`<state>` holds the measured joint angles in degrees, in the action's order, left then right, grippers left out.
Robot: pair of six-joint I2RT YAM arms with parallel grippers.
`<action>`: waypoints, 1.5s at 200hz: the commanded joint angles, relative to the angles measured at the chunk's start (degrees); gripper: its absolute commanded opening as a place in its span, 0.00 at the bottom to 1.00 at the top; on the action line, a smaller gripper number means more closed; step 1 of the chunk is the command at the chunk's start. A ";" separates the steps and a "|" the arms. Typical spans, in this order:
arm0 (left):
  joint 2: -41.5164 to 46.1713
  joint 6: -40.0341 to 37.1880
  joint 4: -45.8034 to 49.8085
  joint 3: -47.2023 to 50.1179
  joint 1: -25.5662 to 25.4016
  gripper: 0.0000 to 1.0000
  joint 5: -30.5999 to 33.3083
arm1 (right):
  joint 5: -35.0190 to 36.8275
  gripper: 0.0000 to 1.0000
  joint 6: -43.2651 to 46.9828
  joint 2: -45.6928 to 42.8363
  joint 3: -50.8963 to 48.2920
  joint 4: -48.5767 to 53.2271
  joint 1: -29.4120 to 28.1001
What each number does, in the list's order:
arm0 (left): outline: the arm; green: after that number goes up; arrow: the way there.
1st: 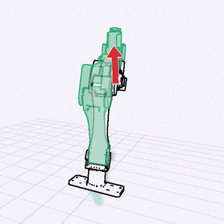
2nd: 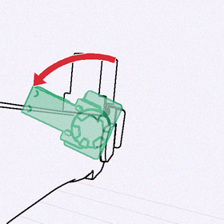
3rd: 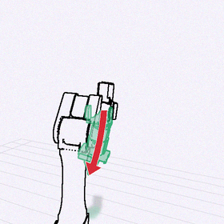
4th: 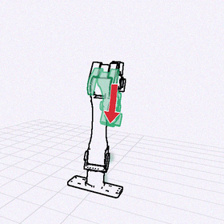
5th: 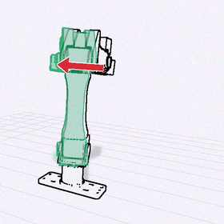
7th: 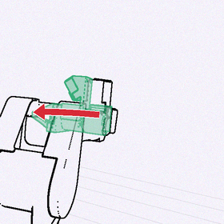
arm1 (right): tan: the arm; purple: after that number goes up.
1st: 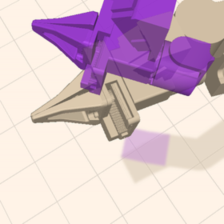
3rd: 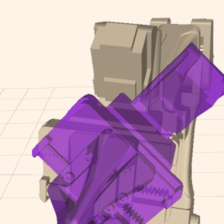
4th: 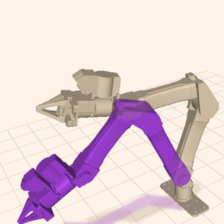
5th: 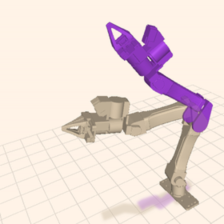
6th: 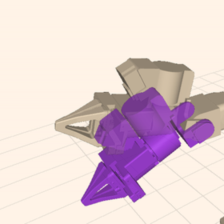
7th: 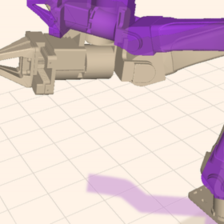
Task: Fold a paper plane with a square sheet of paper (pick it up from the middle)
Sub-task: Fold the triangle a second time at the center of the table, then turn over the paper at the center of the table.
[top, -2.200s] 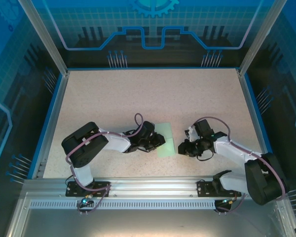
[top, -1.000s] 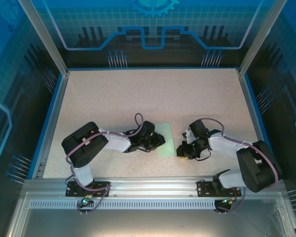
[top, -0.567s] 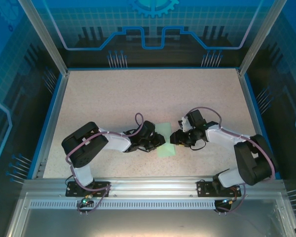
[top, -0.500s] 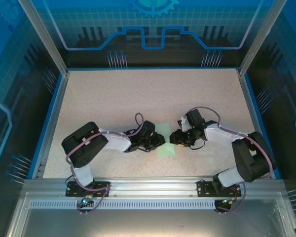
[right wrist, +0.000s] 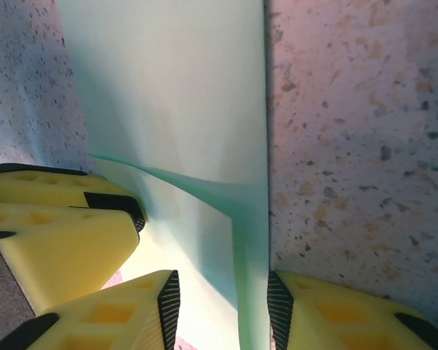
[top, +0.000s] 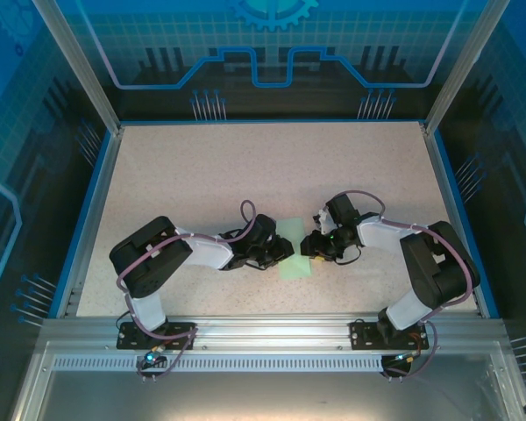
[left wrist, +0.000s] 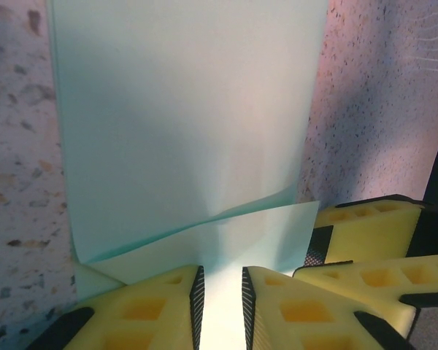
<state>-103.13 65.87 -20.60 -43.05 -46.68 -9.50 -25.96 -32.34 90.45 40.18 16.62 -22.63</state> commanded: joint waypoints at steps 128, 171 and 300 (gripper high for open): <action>2.04 -1.55 5.18 1.01 0.18 0.26 1.41 | -2.23 0.40 -0.88 -2.11 -2.74 -1.59 0.28; 2.42 -1.62 5.61 1.30 0.38 0.26 1.50 | -2.06 0.40 -3.01 -2.44 -5.20 -2.13 -1.21; 2.52 -2.82 7.68 0.84 1.15 0.26 0.99 | -3.07 0.38 -9.56 -6.97 -8.18 -3.83 -2.11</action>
<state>-101.16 64.31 -15.88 -42.85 -46.06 -9.26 -26.46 -40.42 82.52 32.51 14.33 -23.51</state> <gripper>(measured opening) 0.255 0.395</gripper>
